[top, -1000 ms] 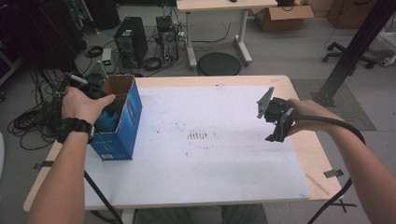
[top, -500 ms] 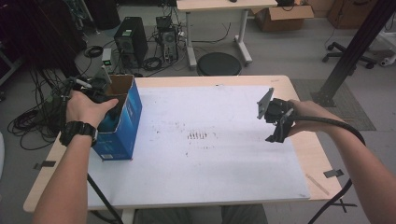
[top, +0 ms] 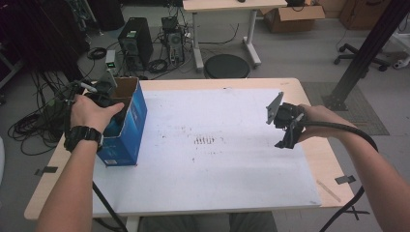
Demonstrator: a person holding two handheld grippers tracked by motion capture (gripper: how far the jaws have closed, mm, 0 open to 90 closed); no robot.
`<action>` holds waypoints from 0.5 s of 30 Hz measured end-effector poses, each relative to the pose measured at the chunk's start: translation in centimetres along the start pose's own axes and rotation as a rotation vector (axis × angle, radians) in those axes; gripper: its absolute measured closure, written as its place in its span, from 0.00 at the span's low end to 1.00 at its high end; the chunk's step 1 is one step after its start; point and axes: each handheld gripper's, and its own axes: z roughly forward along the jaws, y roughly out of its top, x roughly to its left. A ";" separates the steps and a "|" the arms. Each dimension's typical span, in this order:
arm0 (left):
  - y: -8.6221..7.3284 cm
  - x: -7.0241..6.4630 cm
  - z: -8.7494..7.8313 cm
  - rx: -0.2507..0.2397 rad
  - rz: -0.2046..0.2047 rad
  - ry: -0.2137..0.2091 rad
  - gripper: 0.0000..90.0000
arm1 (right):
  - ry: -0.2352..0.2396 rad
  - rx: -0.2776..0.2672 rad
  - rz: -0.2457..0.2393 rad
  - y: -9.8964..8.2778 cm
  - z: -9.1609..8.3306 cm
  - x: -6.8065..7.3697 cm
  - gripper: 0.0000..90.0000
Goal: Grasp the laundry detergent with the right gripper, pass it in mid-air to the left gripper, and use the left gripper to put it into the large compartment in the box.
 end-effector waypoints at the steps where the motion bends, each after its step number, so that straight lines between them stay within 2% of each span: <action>1: 0.0 0.0 0.0 0.002 0.000 -0.004 0.42 | 0.001 0.000 -0.002 0.0 0.0 0.0 0.11; 11: 0.2 -0.4 -0.1 0.013 0.007 -0.008 0.41 | 0.000 0.008 0.003 -0.2 0.0 0.1 0.11; 15: 0.2 -0.5 -0.2 0.016 0.005 -0.006 0.36 | 0.000 0.007 0.004 -0.2 0.0 0.1 0.11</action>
